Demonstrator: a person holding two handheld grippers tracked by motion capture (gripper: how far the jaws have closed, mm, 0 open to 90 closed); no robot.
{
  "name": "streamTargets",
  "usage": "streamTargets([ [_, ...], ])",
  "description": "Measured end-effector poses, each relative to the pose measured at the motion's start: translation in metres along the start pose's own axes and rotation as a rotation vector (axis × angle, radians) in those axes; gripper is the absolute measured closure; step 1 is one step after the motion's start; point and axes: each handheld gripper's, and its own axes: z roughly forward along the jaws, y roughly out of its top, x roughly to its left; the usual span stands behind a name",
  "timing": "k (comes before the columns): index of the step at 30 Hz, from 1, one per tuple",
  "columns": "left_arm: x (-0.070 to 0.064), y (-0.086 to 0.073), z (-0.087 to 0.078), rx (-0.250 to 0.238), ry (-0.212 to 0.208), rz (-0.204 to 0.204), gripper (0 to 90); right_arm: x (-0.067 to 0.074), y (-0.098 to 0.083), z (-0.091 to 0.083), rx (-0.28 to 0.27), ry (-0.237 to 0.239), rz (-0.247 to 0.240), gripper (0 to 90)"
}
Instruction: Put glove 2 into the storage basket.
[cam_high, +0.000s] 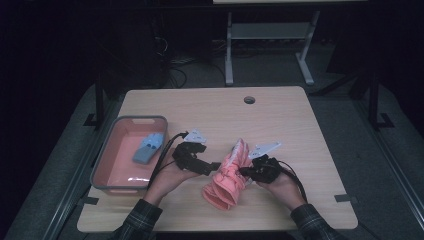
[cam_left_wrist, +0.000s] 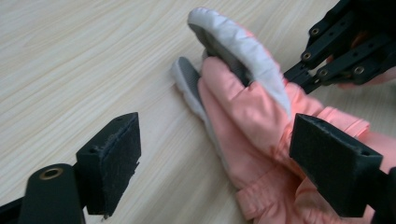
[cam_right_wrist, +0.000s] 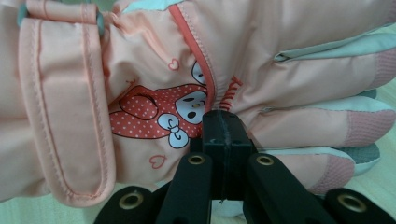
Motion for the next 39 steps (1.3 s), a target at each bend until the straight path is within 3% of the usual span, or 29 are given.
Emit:
streamTargets([
  [9, -0.009, 0.020, 0.020, 0.004, -0.044, 0.023, 15.1, 0.003, 0.002, 0.004, 0.023, -0.021, -0.008, 90.0],
  [11, -0.010, 0.023, 0.027, 0.021, -0.052, 0.035, 15.1, 0.003, 0.001, 0.003, 0.024, -0.020, -0.006, 90.0],
  [16, -0.011, 0.024, 0.051, 0.067, -0.061, 0.018, 14.5, 0.004, 0.002, 0.003, 0.024, -0.022, -0.003, 90.0],
  [26, 0.002, 0.007, 0.073, 0.120, -0.173, -0.089, 12.5, 0.004, 0.001, 0.004, 0.036, -0.022, -0.008, 90.0],
  [34, 0.014, -0.008, 0.087, 0.143, -0.289, -0.192, 12.4, 0.004, 0.000, 0.005, 0.042, -0.025, -0.011, 90.0],
  [39, 0.013, -0.008, 0.090, 0.153, -0.296, -0.181, 12.5, 0.005, 0.000, 0.006, 0.043, -0.022, -0.012, 90.0],
])
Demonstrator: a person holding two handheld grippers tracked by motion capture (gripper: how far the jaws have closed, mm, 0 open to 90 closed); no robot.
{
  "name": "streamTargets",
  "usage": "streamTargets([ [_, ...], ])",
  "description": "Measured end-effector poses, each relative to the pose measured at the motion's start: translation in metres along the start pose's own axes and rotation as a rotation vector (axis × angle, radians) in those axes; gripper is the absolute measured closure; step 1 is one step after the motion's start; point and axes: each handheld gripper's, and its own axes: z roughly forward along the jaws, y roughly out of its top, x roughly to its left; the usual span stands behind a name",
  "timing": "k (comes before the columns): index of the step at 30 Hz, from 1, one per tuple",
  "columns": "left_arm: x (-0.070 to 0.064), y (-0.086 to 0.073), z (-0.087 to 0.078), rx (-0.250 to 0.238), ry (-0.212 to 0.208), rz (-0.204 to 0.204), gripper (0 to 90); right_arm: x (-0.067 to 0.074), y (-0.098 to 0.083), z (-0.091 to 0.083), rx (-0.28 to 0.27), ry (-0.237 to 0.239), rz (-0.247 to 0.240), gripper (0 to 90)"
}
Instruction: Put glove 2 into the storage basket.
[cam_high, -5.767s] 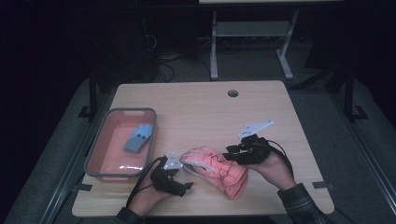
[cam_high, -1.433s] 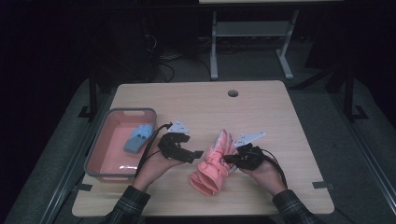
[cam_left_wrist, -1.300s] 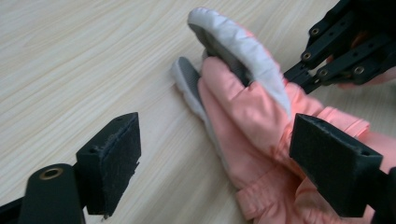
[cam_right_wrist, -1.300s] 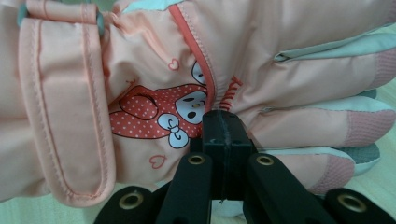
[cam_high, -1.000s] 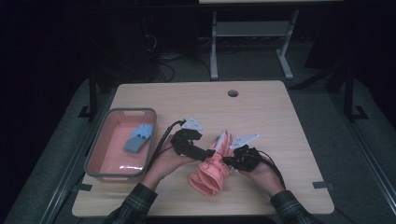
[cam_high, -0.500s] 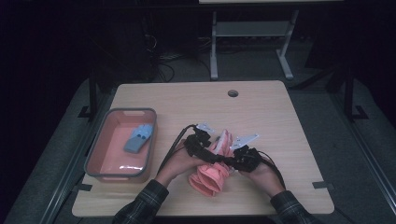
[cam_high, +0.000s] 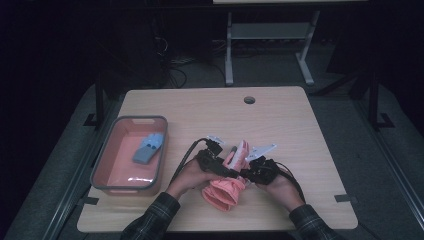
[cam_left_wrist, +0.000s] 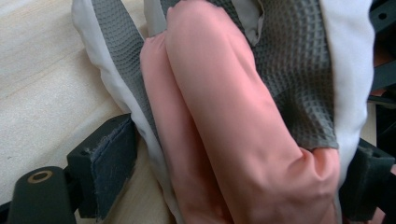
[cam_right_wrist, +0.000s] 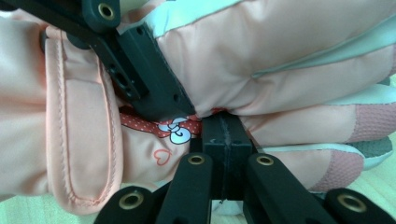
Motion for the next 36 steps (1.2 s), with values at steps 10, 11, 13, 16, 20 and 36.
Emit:
streamTargets([
  [10, -0.001, 0.000, 0.002, 0.011, -0.051, -0.013, 22.7, 0.000, 0.000, 0.000, -0.003, 0.004, -0.006, 90.0],
  [11, 0.000, 0.001, 0.002, 0.020, -0.054, -0.014, 25.4, 0.000, 0.000, 0.000, -0.003, 0.005, -0.006, 90.0],
  [13, 0.001, 0.000, 0.001, 0.024, -0.063, -0.022, 30.5, 0.000, 0.000, 0.001, -0.006, 0.002, -0.008, 90.0],
  [16, 0.002, 0.000, -0.002, 0.022, -0.067, -0.017, 38.6, -0.001, -0.001, 0.001, -0.014, 0.004, -0.009, 89.9],
  [20, 0.001, 0.000, -0.004, 0.010, -0.057, -0.013, 45.7, -0.004, -0.003, -0.004, -0.032, 0.026, -0.004, 84.7],
  [36, -0.004, 0.003, -0.015, 0.003, -0.059, 0.001, 55.6, -0.031, -0.034, -0.049, -0.166, -0.031, 0.105, 41.5],
])
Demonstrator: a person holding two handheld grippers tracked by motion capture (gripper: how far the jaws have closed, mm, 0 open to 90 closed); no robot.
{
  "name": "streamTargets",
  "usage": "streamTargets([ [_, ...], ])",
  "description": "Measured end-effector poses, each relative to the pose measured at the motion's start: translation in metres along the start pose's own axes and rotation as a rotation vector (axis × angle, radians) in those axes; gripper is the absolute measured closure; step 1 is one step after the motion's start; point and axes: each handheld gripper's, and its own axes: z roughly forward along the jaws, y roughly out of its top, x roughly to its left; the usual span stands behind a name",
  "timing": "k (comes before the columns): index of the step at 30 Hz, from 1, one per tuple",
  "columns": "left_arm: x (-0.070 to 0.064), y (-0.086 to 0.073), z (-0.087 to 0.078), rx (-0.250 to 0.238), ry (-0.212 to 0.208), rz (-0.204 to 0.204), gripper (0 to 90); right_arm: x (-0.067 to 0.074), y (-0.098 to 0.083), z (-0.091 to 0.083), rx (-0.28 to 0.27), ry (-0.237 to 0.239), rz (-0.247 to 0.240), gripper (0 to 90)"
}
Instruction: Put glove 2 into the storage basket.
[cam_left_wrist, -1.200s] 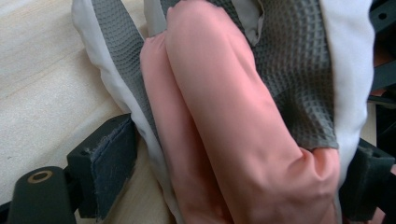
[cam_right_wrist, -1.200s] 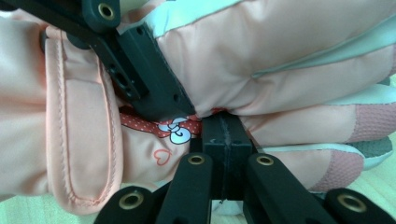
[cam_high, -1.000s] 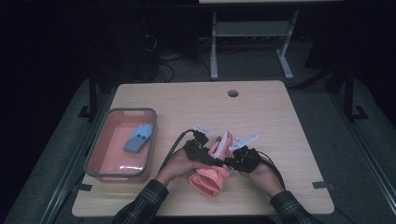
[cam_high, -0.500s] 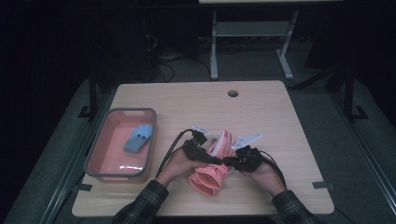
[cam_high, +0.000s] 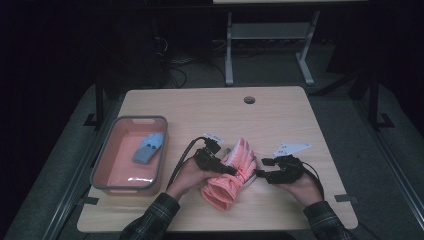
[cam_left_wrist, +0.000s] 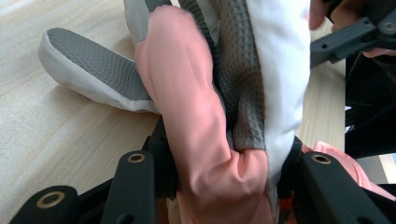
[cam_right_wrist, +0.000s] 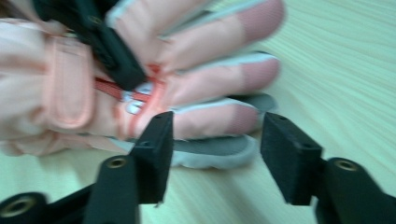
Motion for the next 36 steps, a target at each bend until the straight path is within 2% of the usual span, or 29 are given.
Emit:
streamTargets([
  [5, -0.003, 0.002, -0.007, -0.012, 0.008, 0.012, 56.3, -0.011, -0.009, 0.000, -0.010, -0.044, 0.037, 31.4],
  [6, -0.004, 0.002, -0.009, -0.015, 0.012, 0.018, 56.3, -0.013, -0.010, 0.000, -0.006, -0.053, 0.034, 30.5],
  [9, -0.007, 0.003, -0.016, -0.026, 0.024, 0.035, 56.5, -0.017, -0.016, 0.004, 0.007, -0.074, 0.065, 26.9],
  [11, -0.010, 0.005, -0.020, -0.031, 0.039, 0.048, 56.6, -0.021, -0.019, 0.009, 0.026, -0.099, 0.057, 24.5],
  [15, -0.014, 0.006, -0.029, -0.050, 0.059, 0.065, 56.7, -0.022, -0.022, 0.016, 0.056, -0.184, 0.052, 21.5],
  [18, -0.016, 0.007, -0.036, -0.062, 0.069, 0.069, 56.6, -0.023, -0.023, 0.020, 0.061, -0.209, 0.051, 20.7],
  [21, -0.017, 0.008, -0.043, -0.082, 0.085, 0.069, 56.6, -0.022, -0.024, 0.025, 0.072, -0.249, 0.031, 18.3],
  [22, -0.018, 0.008, -0.045, -0.088, 0.091, 0.069, 56.6, -0.023, -0.026, 0.027, 0.073, -0.254, 0.020, 17.1],
  [28, -0.022, 0.010, -0.060, -0.115, 0.106, 0.072, 56.5, -0.025, -0.030, 0.028, 0.033, -0.231, 0.062, 16.2],
  [36, -0.027, 0.013, -0.080, -0.136, 0.132, 0.080, 56.3, -0.024, -0.030, 0.029, 0.040, -0.221, 0.056, 14.1],
])
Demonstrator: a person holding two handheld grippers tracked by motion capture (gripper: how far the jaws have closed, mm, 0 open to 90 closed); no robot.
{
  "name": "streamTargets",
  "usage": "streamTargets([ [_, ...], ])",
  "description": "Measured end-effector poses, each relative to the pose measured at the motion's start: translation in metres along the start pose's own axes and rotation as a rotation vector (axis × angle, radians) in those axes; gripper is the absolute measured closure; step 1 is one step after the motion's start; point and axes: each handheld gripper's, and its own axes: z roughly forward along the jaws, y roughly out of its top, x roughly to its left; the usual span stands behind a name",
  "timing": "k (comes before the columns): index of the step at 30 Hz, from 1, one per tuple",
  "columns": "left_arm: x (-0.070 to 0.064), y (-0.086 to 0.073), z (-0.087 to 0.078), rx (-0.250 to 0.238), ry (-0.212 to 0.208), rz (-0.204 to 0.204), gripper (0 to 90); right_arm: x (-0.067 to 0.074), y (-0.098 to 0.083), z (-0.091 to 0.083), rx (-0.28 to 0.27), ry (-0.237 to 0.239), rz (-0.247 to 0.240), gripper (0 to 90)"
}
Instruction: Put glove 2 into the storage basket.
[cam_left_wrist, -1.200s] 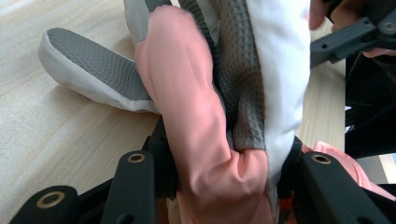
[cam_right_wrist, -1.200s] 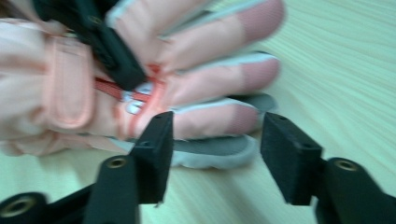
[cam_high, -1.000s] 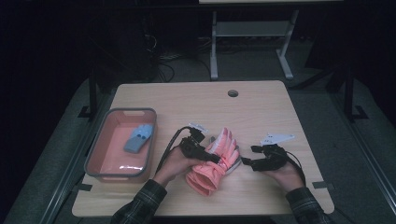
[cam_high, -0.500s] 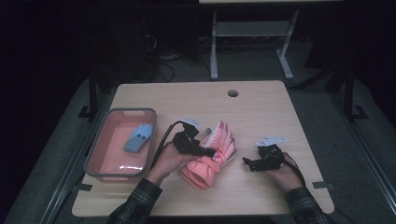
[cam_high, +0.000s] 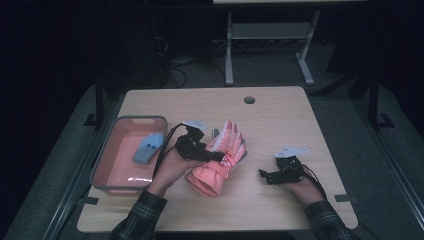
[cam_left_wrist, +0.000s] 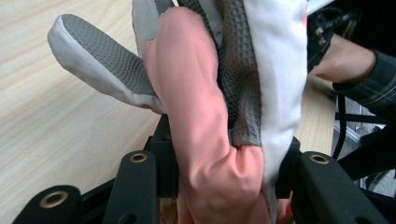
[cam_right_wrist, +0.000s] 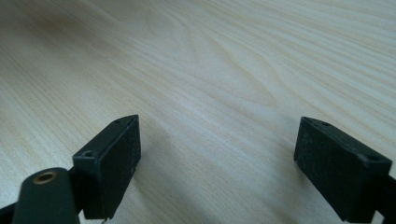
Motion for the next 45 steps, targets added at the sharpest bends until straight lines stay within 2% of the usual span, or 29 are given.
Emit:
streamTargets([
  [12, 0.005, 0.009, -0.036, -0.012, 0.055, -0.008, 55.2, 0.000, 0.000, 0.000, -0.002, 0.000, 0.001, 14.1],
  [15, 0.006, 0.012, -0.046, -0.021, 0.049, -0.019, 55.0, 0.000, 0.000, 0.000, -0.001, 0.002, 0.001, 14.1],
  [24, 0.014, 0.016, -0.074, -0.042, 0.082, -0.036, 55.0, 0.000, 0.000, 0.000, -0.002, 0.004, -0.006, 14.1],
  [35, 0.033, 0.005, -0.119, -0.079, 0.140, -0.089, 54.8, 0.000, 0.000, 0.000, -0.001, 0.004, -0.005, 14.1],
  [45, 0.057, -0.019, -0.160, -0.114, 0.224, -0.159, 54.8, 0.000, 0.000, 0.000, -0.001, 0.004, -0.006, 14.0],
])
